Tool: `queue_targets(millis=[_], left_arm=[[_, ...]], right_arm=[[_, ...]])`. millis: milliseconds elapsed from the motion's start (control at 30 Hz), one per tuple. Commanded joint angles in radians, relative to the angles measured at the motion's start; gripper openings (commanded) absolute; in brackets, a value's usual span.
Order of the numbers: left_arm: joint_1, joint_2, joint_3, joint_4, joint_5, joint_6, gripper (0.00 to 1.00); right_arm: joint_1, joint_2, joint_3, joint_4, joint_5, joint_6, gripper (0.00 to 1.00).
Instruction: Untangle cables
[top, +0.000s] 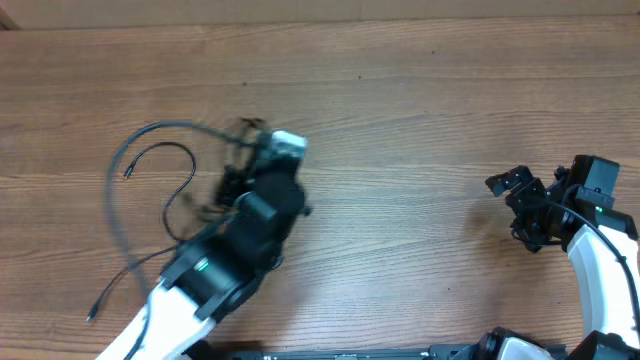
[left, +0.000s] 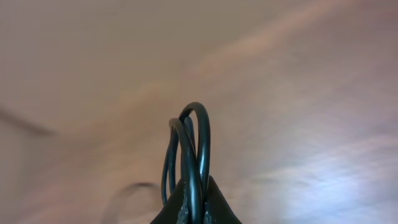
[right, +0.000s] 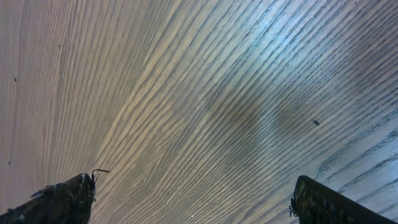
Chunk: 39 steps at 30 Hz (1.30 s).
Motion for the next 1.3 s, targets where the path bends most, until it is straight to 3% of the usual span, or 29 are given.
queue_targets(millis=[0,100,233,267,333,367,400,433,700,1000,1267], left_arm=[[0.002,0.161,0.004,0.045,0.311,-0.162,0.04],[0.002,0.341,0.004,0.157,0.510,-0.191,0.04],[0.002,0.463,0.004,0.246,0.581,-0.275,0.06],[0.002,0.481,0.004,0.262,0.593,-0.299,0.13],[0.002,0.510,0.004,0.283,0.625,-0.318,0.41],[0.002,0.520,0.004,0.290,0.640,-0.318,0.59],[0.002,0.526,0.004,0.293,0.643,-0.319,0.83],[0.002,0.528,0.004,0.292,0.642,-0.321,0.99],[0.004,0.504,0.004,0.289,0.582,-0.325,1.00],[0.003,0.499,0.004,0.183,0.603,-0.476,0.99],[0.001,0.505,0.004,0.138,0.720,-0.264,0.99]], right_arm=[[-0.002,0.004,0.013,0.001,-0.006,-0.005,1.00],[-0.002,0.004,0.013,-0.005,-0.005,-0.005,1.00],[-0.002,0.004,0.013,-0.006,-0.005,-0.009,1.00],[-0.002,0.004,0.013,-0.006,-0.005,-0.009,1.00],[-0.002,0.004,0.013,-0.006,-0.005,-0.009,1.00],[-0.002,0.004,0.013,-0.006,-0.005,-0.009,1.00],[-0.002,0.004,0.013,-0.006,-0.005,-0.009,1.00],[-0.002,0.004,0.013,-0.005,-0.005,-0.009,1.00],[-0.002,0.004,0.013,-0.006,-0.005,-0.009,1.00],[-0.002,0.004,0.013,0.003,-0.005,-0.009,1.00],[-0.002,0.004,0.011,0.021,-0.005,-0.009,1.00]])
